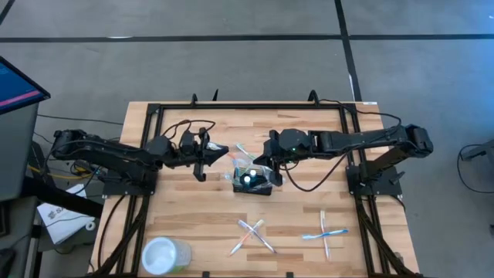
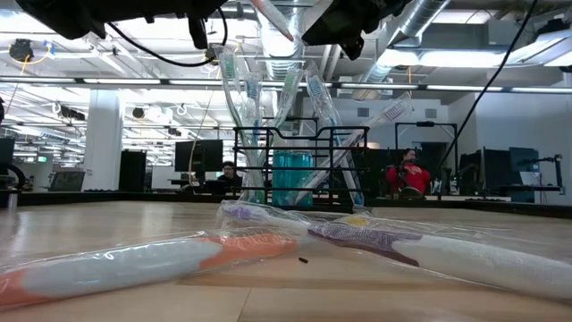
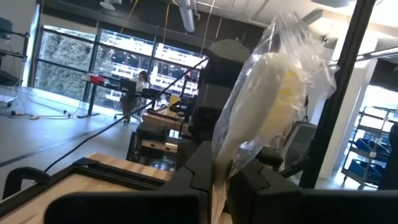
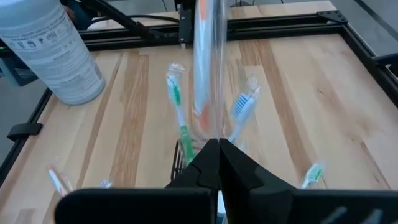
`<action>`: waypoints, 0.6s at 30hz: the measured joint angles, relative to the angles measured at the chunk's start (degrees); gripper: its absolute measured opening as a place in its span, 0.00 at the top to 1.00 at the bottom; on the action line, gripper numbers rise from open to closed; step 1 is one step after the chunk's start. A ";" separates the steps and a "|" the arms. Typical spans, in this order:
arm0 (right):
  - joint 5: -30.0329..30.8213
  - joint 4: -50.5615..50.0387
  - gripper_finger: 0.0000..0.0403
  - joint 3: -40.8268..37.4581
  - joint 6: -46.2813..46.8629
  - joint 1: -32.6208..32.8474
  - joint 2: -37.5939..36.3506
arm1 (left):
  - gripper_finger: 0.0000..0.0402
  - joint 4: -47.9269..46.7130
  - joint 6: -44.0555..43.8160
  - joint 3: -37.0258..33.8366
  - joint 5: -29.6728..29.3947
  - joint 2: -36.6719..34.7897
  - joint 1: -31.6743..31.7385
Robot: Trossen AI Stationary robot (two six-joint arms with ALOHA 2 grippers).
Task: Pick & Place toothbrushing station
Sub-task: Put the top orange toothbrush into the wire organizer
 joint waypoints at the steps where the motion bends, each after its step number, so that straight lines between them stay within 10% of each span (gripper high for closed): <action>1: -0.02 -0.64 1.00 -0.03 0.00 -0.02 -0.01 | 0.97 -0.54 -0.03 0.00 0.00 -0.45 0.00; 18: 0.00 -4.66 0.78 -0.28 0.00 3.02 -2.09 | 0.97 -15.56 -1.09 0.09 3.11 -7.26 -0.26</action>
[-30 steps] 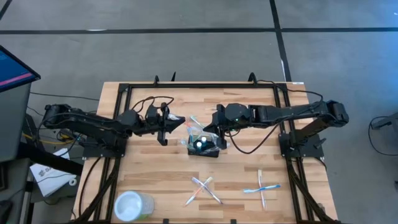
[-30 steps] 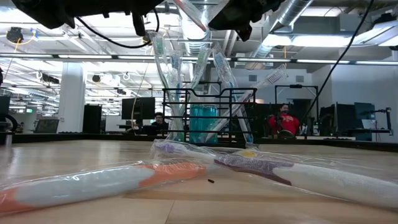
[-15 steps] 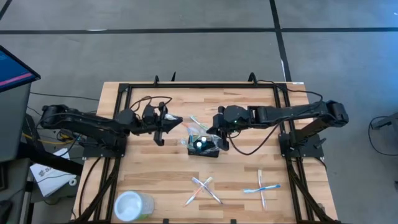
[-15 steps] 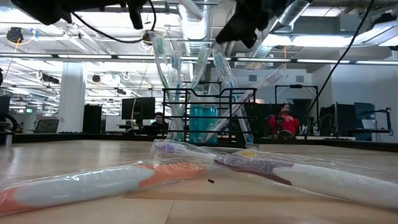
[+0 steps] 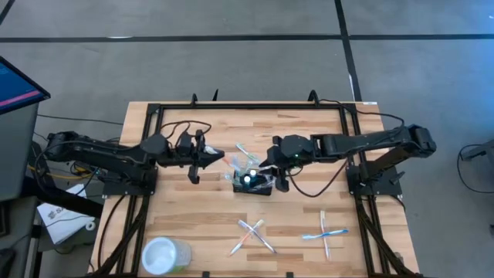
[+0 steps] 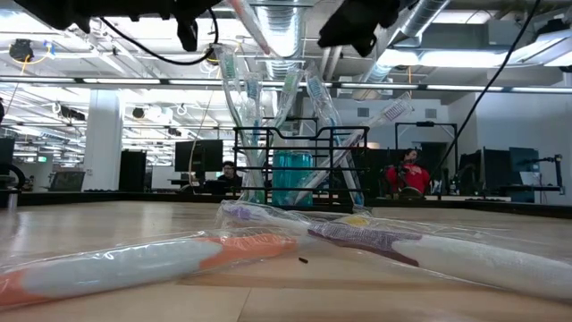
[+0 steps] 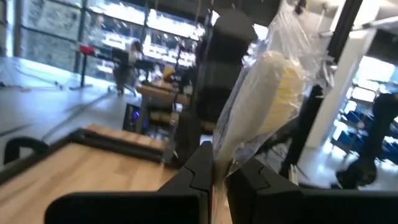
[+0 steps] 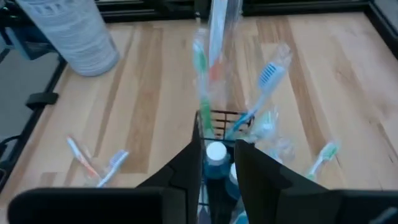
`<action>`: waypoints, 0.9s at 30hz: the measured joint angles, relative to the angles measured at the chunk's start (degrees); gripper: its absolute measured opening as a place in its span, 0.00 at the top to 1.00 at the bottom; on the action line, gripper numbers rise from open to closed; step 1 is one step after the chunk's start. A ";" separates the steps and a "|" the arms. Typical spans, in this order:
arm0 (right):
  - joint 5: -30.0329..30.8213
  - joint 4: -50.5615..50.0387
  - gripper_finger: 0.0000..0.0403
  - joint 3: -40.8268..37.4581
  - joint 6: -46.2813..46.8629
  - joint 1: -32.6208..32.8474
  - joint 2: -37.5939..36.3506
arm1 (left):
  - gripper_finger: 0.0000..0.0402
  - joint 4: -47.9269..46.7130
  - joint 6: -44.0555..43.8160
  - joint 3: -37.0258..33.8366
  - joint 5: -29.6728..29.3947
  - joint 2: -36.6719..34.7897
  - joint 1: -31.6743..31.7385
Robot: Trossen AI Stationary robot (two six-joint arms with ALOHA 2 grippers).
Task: Pick & Place toothbrushing station
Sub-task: Put the top orange toothbrush into the wire organizer
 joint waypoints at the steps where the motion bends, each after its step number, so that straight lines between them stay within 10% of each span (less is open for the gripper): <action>1: 0.00 0.63 0.78 0.00 -0.06 0.36 -0.37 | 0.97 -0.57 -0.02 0.00 0.57 0.02 0.00; 27: 0.20 0.52 0.79 0.02 -0.88 3.67 -4.45 | 0.97 -12.11 1.97 -0.08 0.76 1.65 0.00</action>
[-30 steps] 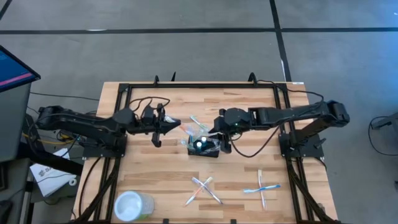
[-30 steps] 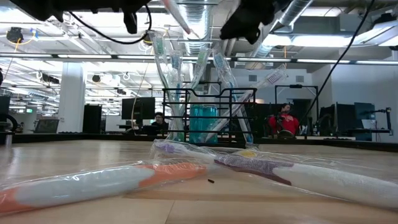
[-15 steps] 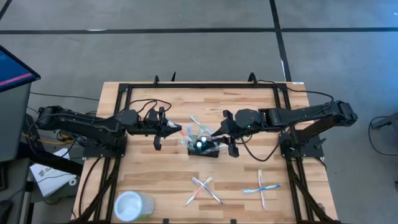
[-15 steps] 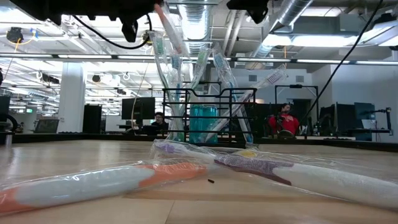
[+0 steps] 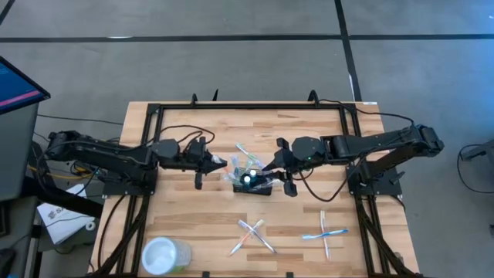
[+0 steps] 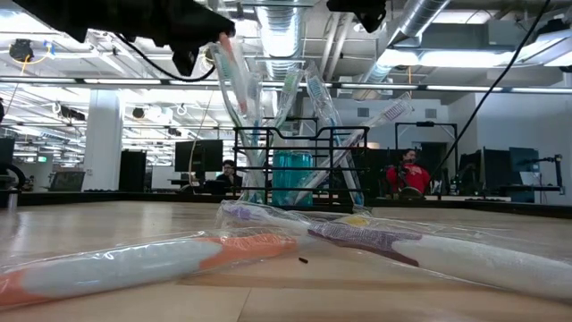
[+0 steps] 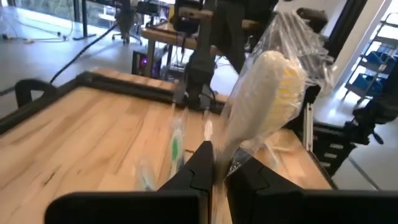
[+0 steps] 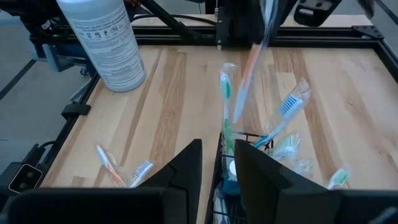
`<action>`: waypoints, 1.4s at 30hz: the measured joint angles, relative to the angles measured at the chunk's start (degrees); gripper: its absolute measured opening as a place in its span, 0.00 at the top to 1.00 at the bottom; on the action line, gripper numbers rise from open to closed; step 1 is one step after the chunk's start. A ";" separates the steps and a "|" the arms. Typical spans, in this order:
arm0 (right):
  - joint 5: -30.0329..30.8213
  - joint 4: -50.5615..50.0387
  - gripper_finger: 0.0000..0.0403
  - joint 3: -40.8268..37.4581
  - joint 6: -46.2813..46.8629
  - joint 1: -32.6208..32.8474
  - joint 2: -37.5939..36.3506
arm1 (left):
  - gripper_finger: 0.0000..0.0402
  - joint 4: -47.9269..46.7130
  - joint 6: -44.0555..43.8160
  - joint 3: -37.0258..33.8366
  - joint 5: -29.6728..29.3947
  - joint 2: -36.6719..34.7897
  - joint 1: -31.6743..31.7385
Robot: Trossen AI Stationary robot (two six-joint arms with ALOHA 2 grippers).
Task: Pick & Place toothbrushing station
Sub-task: Put the top orange toothbrush into the wire organizer
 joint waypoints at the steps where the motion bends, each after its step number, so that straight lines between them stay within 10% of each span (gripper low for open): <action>1: 0.00 0.00 0.79 0.01 0.00 0.00 0.00 | 0.97 0.67 0.02 0.03 -0.03 0.28 0.10; 42: 0.00 0.09 0.79 0.09 -1.51 0.00 0.44 | 0.97 8.39 -1.53 0.08 -1.35 20.93 -1.43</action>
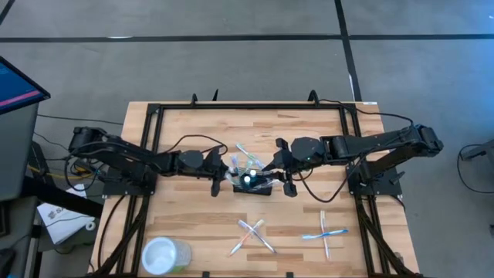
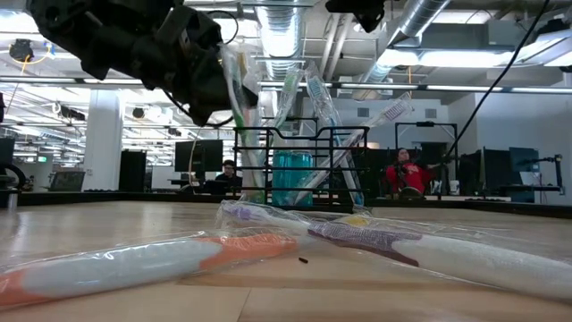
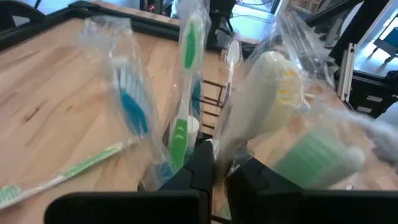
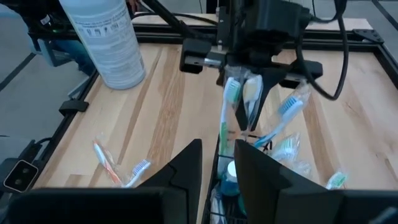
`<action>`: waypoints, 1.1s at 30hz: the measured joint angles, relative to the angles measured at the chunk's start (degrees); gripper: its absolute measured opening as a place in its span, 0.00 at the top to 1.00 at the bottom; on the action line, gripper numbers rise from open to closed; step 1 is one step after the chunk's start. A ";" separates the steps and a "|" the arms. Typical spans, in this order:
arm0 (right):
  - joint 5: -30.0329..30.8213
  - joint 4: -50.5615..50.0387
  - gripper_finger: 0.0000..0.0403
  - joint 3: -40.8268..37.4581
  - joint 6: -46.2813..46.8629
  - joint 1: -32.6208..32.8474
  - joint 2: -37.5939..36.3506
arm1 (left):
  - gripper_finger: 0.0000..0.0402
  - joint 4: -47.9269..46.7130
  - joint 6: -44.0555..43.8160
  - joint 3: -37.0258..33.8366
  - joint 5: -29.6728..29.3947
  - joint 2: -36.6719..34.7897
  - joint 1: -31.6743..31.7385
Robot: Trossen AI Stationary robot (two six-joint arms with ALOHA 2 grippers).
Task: Pick & Place toothbrushing station
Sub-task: Put the top orange toothbrush into the wire organizer, then put the purple toothbrush into the wire organizer
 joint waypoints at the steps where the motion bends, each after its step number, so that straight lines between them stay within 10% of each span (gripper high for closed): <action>1: 0.00 -0.07 0.79 0.00 0.00 0.00 0.00 | 0.97 -0.03 -0.02 0.00 0.02 0.02 0.00; 33: -0.49 -2.37 0.79 0.00 4.70 2.03 0.26 | 0.77 -18.38 -3.06 -0.04 0.04 -12.24 -1.28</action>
